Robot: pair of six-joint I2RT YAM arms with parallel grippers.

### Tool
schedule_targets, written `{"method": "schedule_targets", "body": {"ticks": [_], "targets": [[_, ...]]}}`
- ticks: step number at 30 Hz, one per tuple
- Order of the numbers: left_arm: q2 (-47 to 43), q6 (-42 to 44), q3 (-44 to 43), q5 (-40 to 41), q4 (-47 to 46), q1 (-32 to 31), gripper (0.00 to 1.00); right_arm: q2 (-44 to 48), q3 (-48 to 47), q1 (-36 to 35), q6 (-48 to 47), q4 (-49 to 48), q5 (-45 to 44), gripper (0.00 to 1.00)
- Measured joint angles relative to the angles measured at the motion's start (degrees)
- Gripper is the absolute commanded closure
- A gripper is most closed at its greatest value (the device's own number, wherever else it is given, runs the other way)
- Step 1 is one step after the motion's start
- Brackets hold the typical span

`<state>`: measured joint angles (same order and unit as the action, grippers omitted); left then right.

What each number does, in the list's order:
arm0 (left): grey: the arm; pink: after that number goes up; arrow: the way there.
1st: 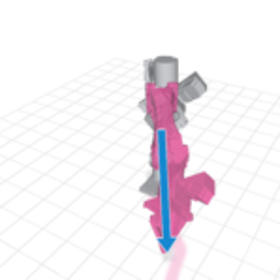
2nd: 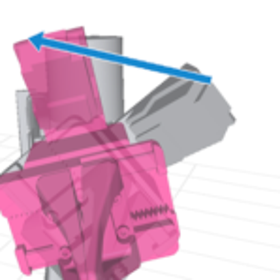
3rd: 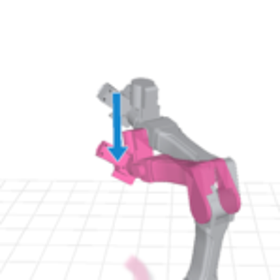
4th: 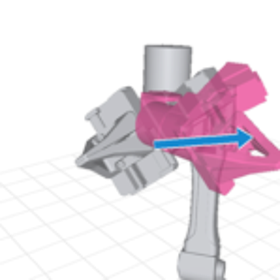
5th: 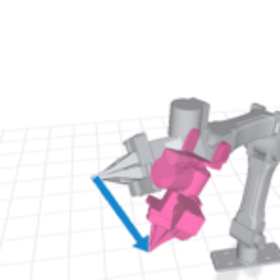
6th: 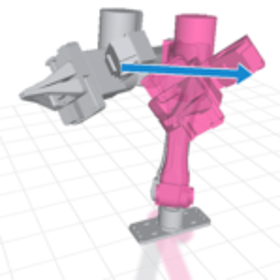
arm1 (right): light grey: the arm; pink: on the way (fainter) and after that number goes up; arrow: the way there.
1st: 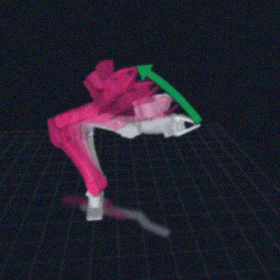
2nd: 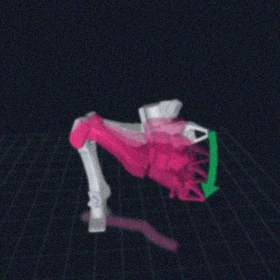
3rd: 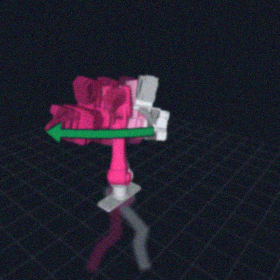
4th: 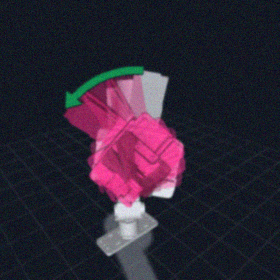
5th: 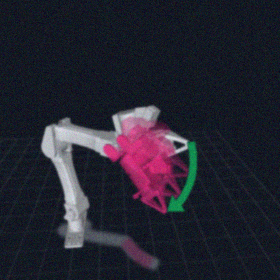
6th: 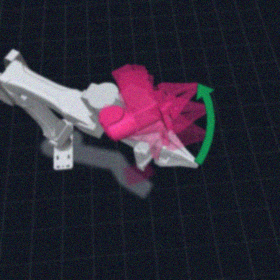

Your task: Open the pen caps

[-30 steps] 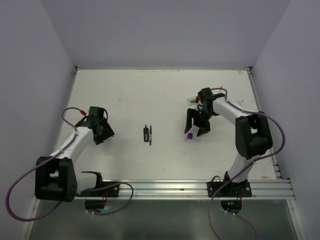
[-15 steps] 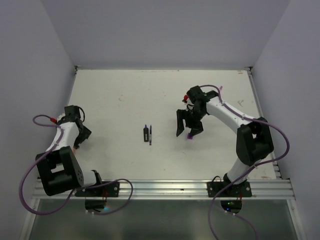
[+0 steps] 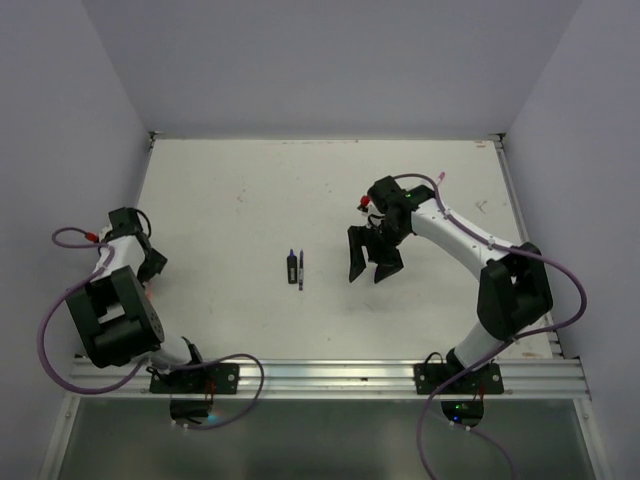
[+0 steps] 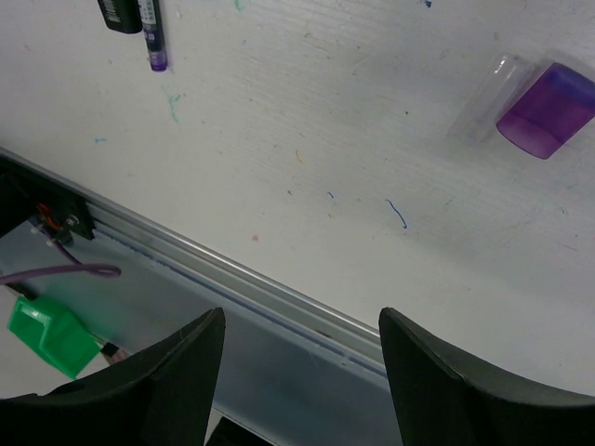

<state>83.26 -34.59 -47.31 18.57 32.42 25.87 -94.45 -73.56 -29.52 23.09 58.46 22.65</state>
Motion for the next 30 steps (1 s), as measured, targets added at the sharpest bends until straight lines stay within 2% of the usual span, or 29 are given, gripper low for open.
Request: {"method": "schedule_targets", "body": {"ticks": [19, 23, 30], "targets": [[2.58, 5.86, 3.85, -1.86, -7.74, 0.0, 0.46, 1.62, 0.2, -0.04, 1.99, -1.01, 0.96, 0.31], [3.08, 5.95, 3.78, -2.45, -9.05, 0.0, 0.55, 1.62, 0.2, -0.04, 2.51, -1.14, 0.96, 0.31], [2.05, 6.64, 5.4, -5.33, -11.93, 0.0, 0.81, 1.62, 0.2, -0.04, 3.69, -2.36, 0.96, 0.31]]}}
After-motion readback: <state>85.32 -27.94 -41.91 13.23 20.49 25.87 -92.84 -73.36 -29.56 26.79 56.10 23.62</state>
